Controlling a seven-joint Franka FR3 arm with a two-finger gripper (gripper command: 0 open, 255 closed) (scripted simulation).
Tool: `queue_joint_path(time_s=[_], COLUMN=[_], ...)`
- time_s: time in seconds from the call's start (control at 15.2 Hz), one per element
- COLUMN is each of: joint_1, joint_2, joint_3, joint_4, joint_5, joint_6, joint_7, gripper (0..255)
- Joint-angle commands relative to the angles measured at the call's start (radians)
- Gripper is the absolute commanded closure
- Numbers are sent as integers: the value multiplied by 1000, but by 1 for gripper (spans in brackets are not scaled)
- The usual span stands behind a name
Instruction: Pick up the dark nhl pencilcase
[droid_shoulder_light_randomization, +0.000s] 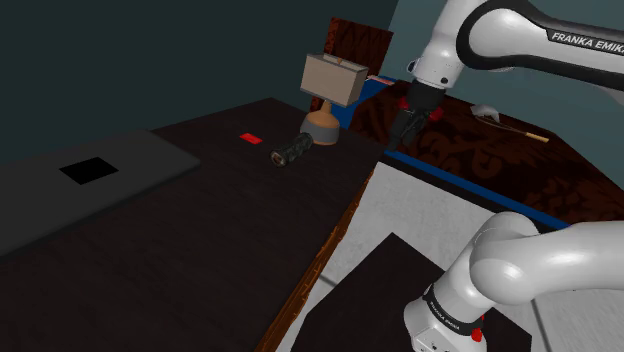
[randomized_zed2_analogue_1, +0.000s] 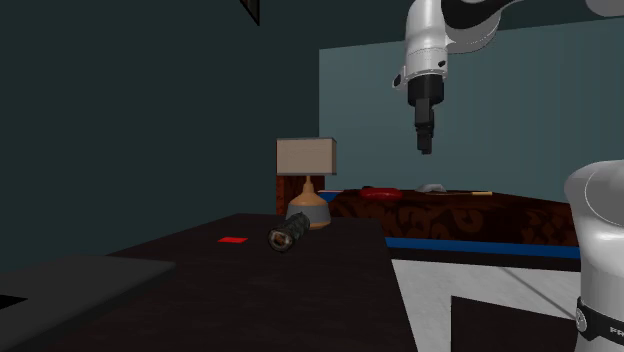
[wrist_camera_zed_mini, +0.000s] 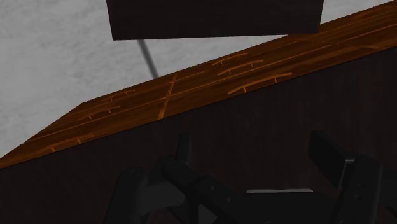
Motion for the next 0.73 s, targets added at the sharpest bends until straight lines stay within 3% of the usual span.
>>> queue_joint_path(time_s=[0.0,0.66], joint_1=[0,-50], joint_2=[0,289], joint_3=[0,83], joint_4=[0,18], joint_5=[0,125], joint_6=[0,350], joint_7=[0,341], gripper=[0,0])
